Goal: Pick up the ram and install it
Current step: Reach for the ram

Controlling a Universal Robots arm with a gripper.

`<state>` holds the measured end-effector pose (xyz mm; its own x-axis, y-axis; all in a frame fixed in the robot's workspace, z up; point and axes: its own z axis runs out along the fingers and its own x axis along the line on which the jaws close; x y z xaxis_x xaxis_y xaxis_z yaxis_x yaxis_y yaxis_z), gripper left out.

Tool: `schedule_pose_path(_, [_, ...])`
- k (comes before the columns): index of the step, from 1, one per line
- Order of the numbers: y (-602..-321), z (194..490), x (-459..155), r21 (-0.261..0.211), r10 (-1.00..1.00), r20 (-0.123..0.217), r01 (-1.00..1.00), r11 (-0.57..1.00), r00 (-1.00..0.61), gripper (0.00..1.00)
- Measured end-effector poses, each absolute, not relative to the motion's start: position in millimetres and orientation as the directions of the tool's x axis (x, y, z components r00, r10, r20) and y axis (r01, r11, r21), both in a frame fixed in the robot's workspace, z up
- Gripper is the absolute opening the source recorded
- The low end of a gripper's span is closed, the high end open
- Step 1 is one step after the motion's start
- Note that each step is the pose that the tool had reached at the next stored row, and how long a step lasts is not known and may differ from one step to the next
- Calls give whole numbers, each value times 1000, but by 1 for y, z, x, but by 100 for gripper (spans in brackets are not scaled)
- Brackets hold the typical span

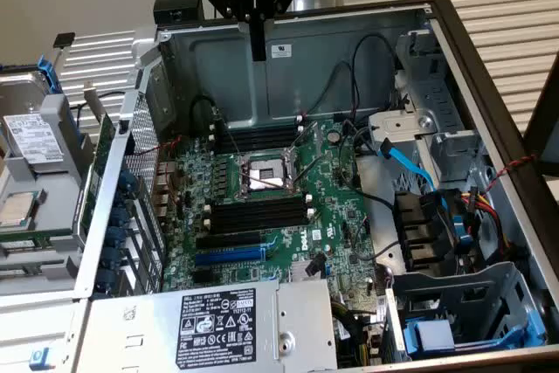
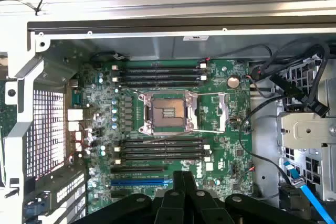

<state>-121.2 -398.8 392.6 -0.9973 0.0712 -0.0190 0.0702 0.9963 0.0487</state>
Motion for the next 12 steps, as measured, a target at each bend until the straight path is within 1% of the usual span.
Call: schedule_pose_path(12, [-399,393,-124,49,71,-19,70,996,-997,11])
